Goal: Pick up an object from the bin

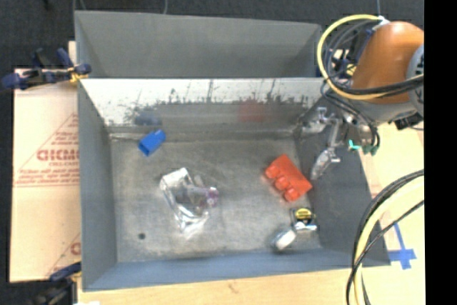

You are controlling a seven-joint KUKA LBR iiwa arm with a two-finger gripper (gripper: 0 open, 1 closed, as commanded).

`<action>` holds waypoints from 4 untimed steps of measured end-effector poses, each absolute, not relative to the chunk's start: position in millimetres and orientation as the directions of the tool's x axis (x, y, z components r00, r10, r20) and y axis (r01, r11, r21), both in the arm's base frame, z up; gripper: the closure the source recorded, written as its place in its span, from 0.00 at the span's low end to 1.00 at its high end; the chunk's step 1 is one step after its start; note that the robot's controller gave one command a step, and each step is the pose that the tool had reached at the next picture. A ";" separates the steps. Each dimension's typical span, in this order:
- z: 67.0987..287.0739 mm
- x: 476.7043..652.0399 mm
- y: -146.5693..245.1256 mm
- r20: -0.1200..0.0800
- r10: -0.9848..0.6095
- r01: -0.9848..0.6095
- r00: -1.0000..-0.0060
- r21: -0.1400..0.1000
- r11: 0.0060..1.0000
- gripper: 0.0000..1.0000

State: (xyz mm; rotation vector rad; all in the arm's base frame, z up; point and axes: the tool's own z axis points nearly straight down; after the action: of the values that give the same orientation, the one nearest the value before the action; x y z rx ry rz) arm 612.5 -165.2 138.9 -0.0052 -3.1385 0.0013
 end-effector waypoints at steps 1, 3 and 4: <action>112.2 595.7 -139.8 -0.014 -0.148 -0.148 -0.989 -0.007 0.989 0.00; 108.2 608.5 -123.6 -0.021 -0.223 -0.223 -0.975 -0.004 0.975 0.00; 104.8 637.5 -119.5 -0.018 -0.400 -0.399 -0.917 -0.010 0.917 0.00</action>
Offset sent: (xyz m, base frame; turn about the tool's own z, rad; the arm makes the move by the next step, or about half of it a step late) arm -0.0353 0.0461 -0.0576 -0.2126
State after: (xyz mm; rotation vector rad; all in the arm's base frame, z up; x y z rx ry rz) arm 637.5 -119.5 104.8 0.6451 -3.0948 0.0103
